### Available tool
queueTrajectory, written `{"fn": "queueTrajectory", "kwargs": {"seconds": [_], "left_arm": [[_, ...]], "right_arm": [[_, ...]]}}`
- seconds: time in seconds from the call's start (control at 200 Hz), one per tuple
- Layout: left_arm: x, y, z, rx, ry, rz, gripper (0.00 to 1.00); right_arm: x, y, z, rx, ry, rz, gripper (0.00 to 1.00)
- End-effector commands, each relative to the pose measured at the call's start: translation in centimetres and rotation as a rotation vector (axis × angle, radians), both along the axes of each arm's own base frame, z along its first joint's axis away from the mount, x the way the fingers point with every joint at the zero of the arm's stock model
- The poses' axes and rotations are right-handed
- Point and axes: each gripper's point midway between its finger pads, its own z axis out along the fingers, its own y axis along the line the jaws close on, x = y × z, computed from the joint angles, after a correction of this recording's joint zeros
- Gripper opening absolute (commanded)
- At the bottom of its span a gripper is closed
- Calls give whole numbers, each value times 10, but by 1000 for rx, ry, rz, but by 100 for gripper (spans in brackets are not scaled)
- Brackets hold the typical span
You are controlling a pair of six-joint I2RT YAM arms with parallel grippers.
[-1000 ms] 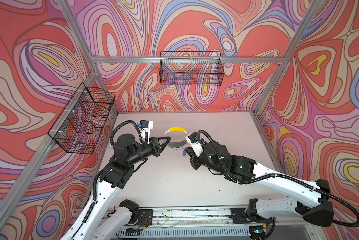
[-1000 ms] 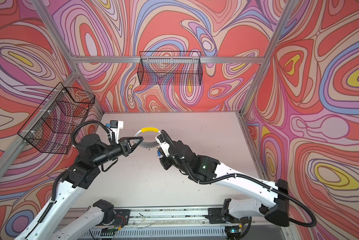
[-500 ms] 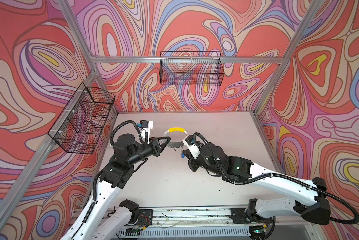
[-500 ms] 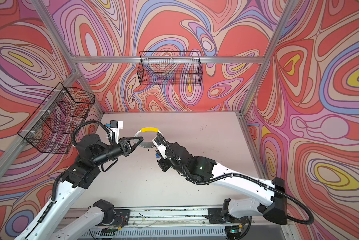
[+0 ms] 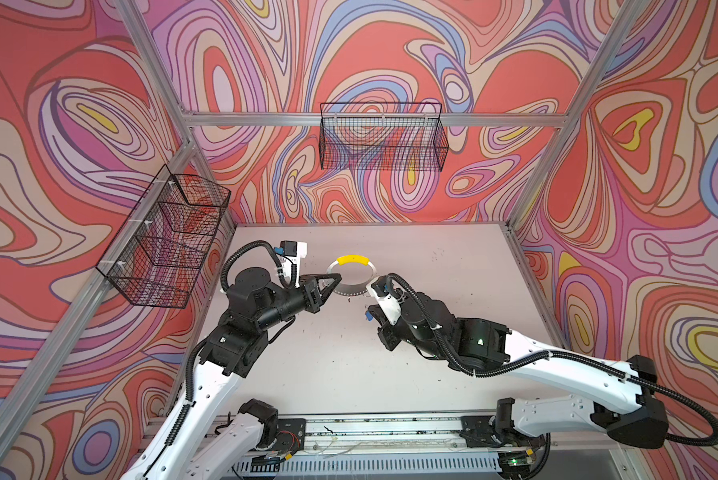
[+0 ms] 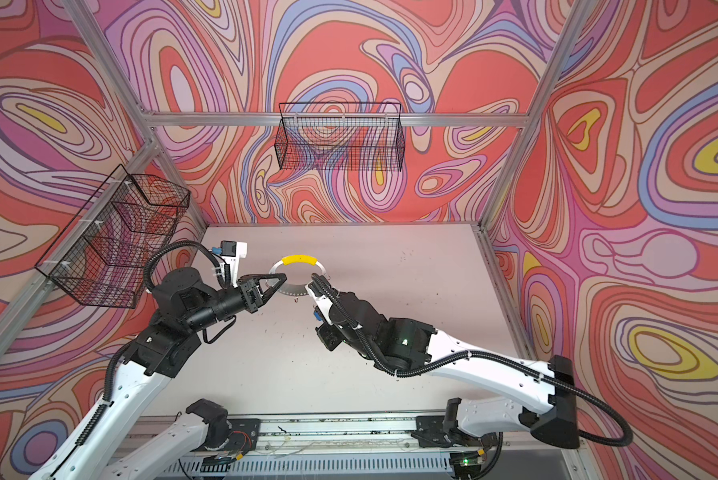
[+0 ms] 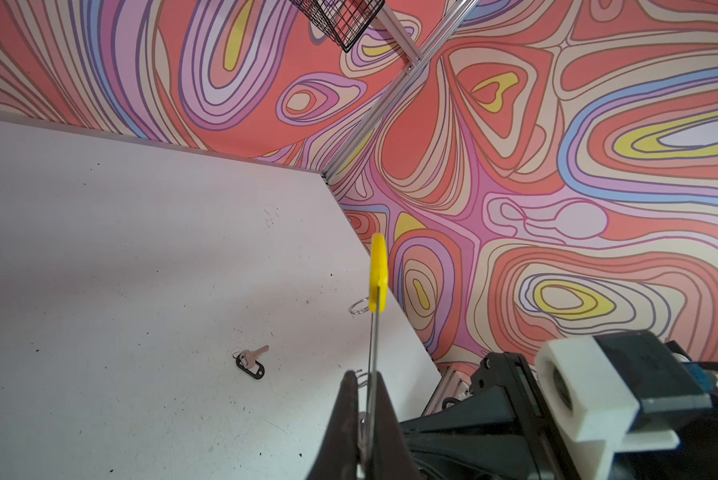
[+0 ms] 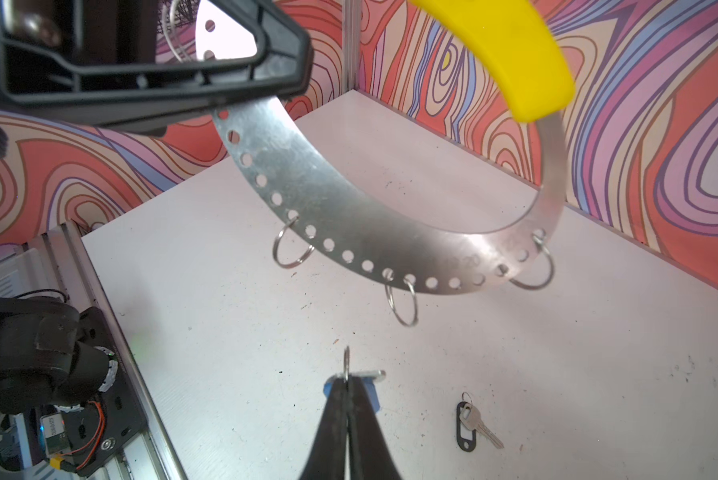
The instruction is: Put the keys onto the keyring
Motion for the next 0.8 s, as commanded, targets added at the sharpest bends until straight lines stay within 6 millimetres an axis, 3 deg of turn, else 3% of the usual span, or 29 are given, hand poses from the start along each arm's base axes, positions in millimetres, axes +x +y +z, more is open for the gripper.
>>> {"fn": "queueTrajectory", "kwargs": {"seconds": [0.0,0.185,0.356,0.551,0.791], "left_arm": [[0,0,9,-4,-21,5,0],[0,1,8,-12,-16,8,0],[-3,3,7,-11,-21,14,0],[-5,3,6,-9,-27,11,0],[-7,0,6,-15,-39,-14,0]], "right_arm": [[-5,-7,23,92,38,-4,0],[-2,-4,40,214,119,38,0],[10,-3,39,247,149,38,0],[20,7,17,218,192,41,0],[29,-3,-10,175,230,-13,0]]}}
